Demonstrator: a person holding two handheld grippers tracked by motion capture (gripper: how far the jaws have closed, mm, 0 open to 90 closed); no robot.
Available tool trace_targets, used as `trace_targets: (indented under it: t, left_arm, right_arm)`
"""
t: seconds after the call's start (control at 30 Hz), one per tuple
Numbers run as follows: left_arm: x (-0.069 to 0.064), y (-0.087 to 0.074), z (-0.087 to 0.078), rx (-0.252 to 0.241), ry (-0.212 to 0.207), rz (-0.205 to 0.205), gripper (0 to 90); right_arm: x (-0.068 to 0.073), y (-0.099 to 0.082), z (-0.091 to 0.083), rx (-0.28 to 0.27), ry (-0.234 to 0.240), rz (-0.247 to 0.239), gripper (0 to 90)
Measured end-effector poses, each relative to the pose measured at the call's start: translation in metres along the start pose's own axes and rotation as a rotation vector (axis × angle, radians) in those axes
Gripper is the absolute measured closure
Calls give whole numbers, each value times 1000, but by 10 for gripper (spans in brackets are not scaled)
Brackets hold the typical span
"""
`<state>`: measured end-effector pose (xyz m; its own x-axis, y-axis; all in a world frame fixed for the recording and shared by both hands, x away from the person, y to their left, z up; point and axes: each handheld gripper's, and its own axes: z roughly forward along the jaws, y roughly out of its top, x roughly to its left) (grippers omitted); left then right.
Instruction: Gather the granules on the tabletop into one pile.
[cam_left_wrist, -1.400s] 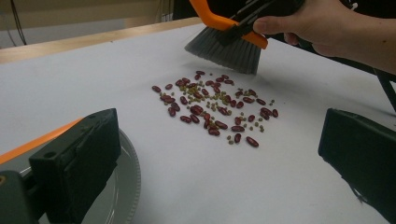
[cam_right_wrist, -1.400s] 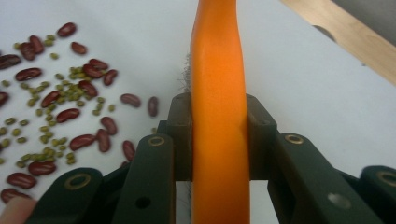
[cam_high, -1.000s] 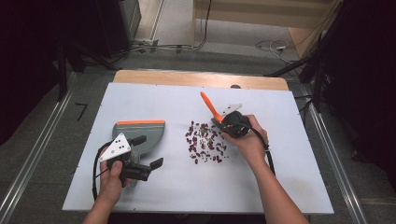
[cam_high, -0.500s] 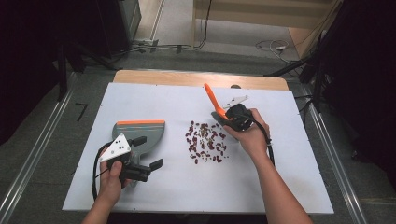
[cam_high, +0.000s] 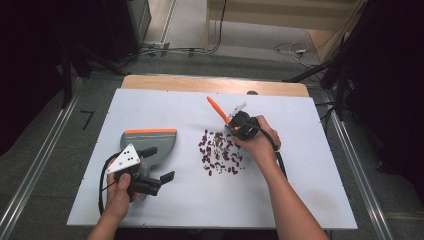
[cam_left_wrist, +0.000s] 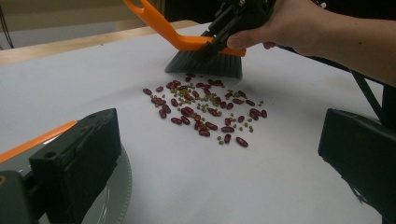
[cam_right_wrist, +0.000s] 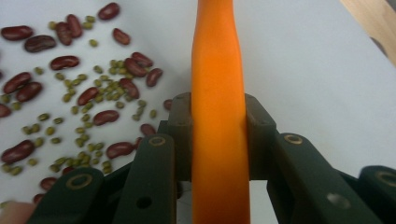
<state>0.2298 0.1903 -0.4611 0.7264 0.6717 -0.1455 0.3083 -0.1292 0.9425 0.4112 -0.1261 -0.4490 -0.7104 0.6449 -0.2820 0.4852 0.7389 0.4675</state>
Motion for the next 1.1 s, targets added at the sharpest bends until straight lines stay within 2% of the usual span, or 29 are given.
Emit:
trace_targets:
  t: [0.17,0.23,0.33,0.5,0.6,0.7,0.83,1.0,1.1]
  left_arm:
    - [2,0,-1,4,16,2,0]
    - [3,0,-1,5,21,-5,0]
    - [4,-1,-1,9,29,-7,0]
    - [5,-1,-1,12,35,-11,0]
    - [6,-1,-1,12,46,-16,0]
    - [7,-2,-1,15,51,-13,0]
    - [8,-2,-1,11,55,-14,0]
    - [7,-2,-1,9,52,-18,0]
    - [6,-2,-1,12,54,-17,0]
  right_arm:
    - [11,-6,-8,-16,55,-56,687]
    - [13,-8,-12,-27,76,-58,687]
    - [9,-11,-15,-50,116,-24,687]
    - [-2,-9,-15,-86,98,-6,686]
    - [-9,-3,-11,-102,57,-66,686]
    - [-12,3,-4,-100,12,-79,686]
    - [-7,7,6,-84,52,-75,686]
    - [9,10,5,-58,56,-150,686]
    - [14,5,1,-66,72,-156,686]
